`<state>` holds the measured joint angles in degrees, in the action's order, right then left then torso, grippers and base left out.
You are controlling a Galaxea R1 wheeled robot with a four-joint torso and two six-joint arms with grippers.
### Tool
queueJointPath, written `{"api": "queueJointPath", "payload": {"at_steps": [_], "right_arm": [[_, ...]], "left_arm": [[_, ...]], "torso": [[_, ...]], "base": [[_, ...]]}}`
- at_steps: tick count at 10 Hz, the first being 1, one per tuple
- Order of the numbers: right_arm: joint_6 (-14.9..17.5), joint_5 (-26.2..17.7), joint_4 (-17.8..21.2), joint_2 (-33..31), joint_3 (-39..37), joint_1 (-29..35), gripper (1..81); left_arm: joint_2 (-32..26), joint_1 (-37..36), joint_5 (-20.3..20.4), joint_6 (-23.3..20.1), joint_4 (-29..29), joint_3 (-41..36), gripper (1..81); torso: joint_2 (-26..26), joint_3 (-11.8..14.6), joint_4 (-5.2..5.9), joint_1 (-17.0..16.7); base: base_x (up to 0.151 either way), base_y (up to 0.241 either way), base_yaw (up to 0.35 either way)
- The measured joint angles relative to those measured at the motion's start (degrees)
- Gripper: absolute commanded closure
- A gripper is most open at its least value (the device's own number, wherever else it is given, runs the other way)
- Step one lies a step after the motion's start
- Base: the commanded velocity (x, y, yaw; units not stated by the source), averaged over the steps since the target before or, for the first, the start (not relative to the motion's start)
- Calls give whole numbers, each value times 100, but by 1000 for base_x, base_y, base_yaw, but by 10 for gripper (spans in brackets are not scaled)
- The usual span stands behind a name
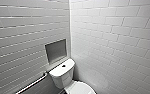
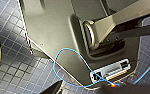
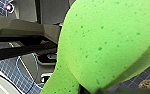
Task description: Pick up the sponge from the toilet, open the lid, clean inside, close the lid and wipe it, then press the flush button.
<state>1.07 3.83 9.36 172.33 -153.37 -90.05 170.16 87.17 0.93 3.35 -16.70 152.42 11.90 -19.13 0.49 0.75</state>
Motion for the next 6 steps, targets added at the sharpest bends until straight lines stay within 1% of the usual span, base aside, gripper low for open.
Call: {"api": "queueJointPath", "payload": {"at_steps": [1, 6], "right_arm": [[40, 9, 0, 61, -55, 37, 811], [40, 39, 52, 102, -63, -24, 811]], "left_arm": [[18, -16, 37, -11, -2, -10, 10], [79, -68, 37, -29, 0, -24, 10]], "torso": [[0, 0, 0, 0], [0, 0, 0, 0]], "base": [[0, 0, 0], [0, 0, 0]]}}
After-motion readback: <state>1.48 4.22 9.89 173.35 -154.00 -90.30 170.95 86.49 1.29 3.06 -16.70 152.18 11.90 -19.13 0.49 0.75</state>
